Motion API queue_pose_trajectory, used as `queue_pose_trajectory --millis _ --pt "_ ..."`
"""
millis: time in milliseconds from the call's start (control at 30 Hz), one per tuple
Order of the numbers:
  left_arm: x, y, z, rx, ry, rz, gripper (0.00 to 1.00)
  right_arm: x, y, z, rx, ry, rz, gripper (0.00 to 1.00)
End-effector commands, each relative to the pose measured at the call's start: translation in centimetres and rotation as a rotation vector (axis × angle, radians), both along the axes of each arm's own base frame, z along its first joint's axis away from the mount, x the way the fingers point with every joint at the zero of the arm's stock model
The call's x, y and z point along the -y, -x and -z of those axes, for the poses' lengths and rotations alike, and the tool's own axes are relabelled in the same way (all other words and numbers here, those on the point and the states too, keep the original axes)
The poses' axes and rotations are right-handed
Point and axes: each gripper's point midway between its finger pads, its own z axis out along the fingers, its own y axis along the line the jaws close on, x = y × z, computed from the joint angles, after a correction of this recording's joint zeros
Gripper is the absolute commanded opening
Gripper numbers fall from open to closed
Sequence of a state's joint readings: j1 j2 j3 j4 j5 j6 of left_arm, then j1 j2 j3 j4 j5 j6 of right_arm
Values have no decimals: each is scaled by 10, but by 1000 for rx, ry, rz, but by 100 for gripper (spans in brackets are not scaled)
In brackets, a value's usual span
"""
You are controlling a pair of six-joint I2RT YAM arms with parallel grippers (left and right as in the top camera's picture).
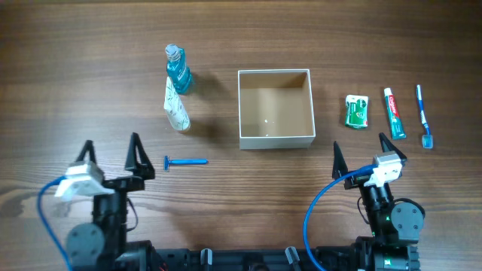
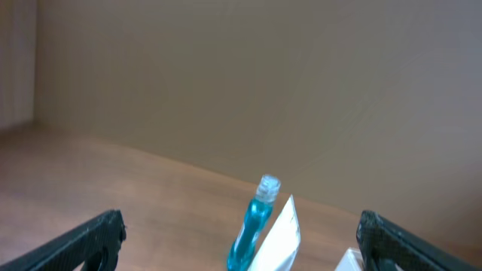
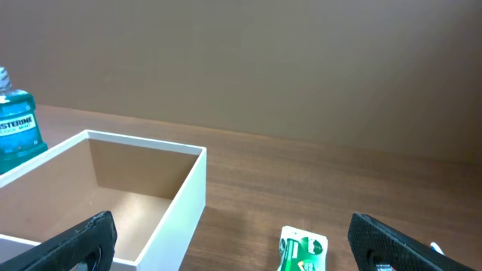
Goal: Pack container
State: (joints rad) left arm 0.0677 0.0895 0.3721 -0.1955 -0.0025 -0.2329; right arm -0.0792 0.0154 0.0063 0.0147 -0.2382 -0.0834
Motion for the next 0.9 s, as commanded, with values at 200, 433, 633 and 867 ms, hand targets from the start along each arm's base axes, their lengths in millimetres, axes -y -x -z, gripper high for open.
queue_pose_trajectory --millis 200,433,633,867 --pt "37 -56 -107 -223 -189 250 100 3 0 -1 5 -7 14 100" --pt "64 -136 -149 -281 -197 464 100 3 0 -1 5 -6 14 100" --pt "36 -181 -119 -555 -150 340 100 3 0 -1 5 -7 14 100" --pt "43 -194 -83 -717 -92 405 100 3 0 -1 5 -6 14 100"
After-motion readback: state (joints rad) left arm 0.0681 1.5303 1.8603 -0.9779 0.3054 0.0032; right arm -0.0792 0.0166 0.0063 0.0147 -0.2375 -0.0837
